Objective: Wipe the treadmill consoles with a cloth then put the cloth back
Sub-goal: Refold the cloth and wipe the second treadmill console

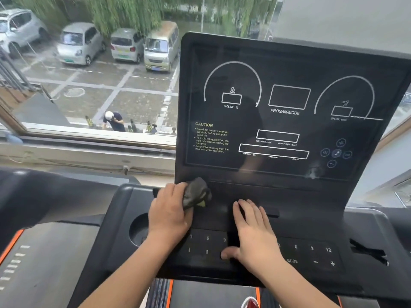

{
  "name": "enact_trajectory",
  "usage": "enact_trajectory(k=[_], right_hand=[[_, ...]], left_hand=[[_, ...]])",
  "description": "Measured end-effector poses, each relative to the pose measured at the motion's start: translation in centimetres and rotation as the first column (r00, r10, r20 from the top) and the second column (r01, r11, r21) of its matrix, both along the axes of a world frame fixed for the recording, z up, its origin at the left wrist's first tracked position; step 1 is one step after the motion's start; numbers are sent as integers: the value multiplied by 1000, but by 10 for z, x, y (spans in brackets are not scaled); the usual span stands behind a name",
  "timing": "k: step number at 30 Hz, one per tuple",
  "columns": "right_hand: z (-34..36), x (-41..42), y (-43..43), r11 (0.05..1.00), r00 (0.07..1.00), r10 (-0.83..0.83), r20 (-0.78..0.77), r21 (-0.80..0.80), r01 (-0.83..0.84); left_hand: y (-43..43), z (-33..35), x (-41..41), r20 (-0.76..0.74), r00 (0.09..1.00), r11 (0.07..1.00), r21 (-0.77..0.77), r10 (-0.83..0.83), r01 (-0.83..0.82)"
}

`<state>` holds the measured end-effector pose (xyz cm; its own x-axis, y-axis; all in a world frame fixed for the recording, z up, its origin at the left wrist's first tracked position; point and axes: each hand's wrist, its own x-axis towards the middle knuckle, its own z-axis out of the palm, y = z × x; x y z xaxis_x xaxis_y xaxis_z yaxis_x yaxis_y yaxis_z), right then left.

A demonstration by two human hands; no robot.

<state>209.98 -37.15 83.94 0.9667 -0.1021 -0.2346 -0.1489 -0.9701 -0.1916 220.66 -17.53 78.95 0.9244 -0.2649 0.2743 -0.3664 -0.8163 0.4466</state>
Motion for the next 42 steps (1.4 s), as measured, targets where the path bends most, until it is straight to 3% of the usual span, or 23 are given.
enact_trajectory(k=[3,4,7,9,12,15,20,22,24,26,29,32,35,39,42], right_hand=[[1,2,-1,1000,1000,-19,-11,-8,19],[0,1,-1,1000,1000,-20,-6,-10,20],[-1,-1,-1,999,999,-50,-3,16,50],[-4,-4,0,998,997,-58,43,-7,58],[-18,-6,-9,994,998,-53,36,-96,57],[-15,-5,-9,996,999,-39,-38,-77,36],[-12,-10,-9,992,991,-114,-71,-60,110],[-13,-8,-10,993,994,-112,-19,-49,111],[-6,-4,-5,991,991,-131,39,-11,131],[2,-3,-4,988,989,-147,10,39,146],[3,-2,-5,991,991,-132,-13,7,132],[0,-5,-6,989,989,-145,5,13,145],[-3,-4,-7,991,991,-134,16,14,134],[-3,-5,-6,990,990,-140,2,22,140],[-5,-7,-6,990,990,-142,9,24,142]], left_hand=[[-30,1,-21,-91,983,986,-37,159,-163],[-44,2,-30,-83,991,994,-1,107,-107],[-58,0,-39,22,967,960,131,-254,249],[-40,6,-18,46,949,941,156,-311,301],[-11,9,5,57,996,996,64,-68,64],[-21,7,-11,-48,989,987,-71,140,-143],[-38,14,-19,-2,974,970,85,-227,226],[-26,35,5,13,985,986,4,-169,169],[-19,62,24,125,988,992,-76,-89,99],[-19,94,46,237,971,973,-221,-14,68],[-32,133,81,266,955,913,-409,130,-11],[-46,134,92,288,952,939,-343,108,-3],[-45,94,69,292,956,971,-232,16,55],[-19,32,24,148,987,983,-159,-65,88],[-3,27,20,90,986,980,-131,-139,150]])
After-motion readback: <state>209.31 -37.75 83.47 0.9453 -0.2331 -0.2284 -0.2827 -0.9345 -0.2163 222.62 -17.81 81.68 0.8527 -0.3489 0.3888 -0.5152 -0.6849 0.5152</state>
